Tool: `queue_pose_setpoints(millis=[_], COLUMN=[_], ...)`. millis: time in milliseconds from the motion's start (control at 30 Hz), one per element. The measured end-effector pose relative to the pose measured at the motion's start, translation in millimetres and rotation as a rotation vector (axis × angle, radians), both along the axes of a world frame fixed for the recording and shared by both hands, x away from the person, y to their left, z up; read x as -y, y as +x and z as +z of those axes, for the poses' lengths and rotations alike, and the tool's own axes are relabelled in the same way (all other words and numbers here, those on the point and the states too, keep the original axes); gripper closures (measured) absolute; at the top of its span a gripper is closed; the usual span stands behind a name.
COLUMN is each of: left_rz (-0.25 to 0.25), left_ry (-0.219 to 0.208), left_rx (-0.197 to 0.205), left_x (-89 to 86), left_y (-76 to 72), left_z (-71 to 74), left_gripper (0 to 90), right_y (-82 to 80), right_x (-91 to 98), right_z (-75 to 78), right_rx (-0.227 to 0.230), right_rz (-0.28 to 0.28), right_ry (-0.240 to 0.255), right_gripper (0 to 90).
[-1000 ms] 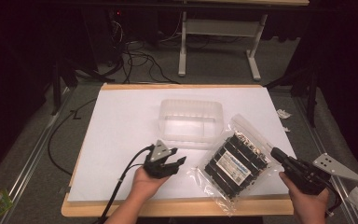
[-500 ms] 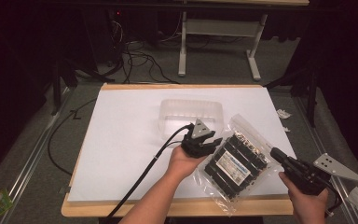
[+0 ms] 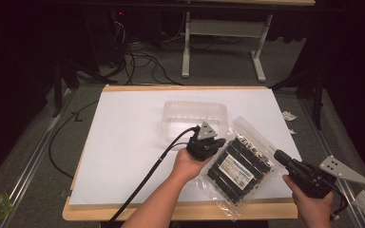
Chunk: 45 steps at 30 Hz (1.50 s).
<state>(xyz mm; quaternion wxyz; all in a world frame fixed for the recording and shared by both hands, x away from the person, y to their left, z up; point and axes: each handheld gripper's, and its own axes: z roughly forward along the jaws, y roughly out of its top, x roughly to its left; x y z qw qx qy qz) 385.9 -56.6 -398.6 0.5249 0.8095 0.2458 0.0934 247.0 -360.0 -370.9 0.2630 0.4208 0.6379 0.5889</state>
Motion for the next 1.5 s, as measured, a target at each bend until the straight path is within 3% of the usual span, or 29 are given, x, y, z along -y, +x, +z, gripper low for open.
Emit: queue_pose_setpoints(millis=[233, 400, 600, 767, 900, 1067, 1300, 1400, 1500], left_rz=[0.081, 0.157, 0.239, 0.285, 0.308, 0.305, 0.298, 0.296, 0.297], left_ry=[-0.030, -0.068, -0.112, -0.119, -0.126, -0.122, -0.126, -0.132, -0.133], left_rx=[0.074, 0.092, 0.157, 0.185, 0.176, 0.193, 0.227, 0.237, 0.239], left_x=[-41.6, -76.9, -114.4, -137.3, -148.3, -157.5, -162.7, -164.1, -164.3], left_y=[-14.8, -17.0, -23.8, -29.6, -32.3, -36.7, -41.5, -42.8, -43.4], left_z=[16.0, 20.6, 28.3, 20.1, 1.9, -8.5, -12.8, -14.2, -14.4], left_gripper=[90.0, 90.0, 90.0, 90.0, 90.0, 90.0, 90.0, 90.0, 90.0], right_y=[15.7, 34.5, 55.9, 68.7, 74.4, 78.2, 78.5, 78.4, 78.6], right_x=[-23.9, -53.0, -88.1, -112.8, -127.0, -134.0, -138.5, -138.5, -137.7], right_z=[17.6, 28.6, 47.5, 52.5, 41.2, 30.9, 27.5, 27.8, 28.8], right_rx=[0.043, 0.054, 0.078, 0.088, 0.061, 0.040, 0.066, 0.052, 0.045], right_rz=[0.046, 0.103, 0.157, 0.186, 0.204, 0.211, 0.215, 0.216, 0.212], right_ry=[-0.006, -0.014, -0.032, -0.054, -0.072, -0.077, -0.075, -0.065, -0.053], right_gripper=[90.0, 90.0, 90.0, 90.0, 90.0, 90.0, 88.2, 82.3, 69.3])
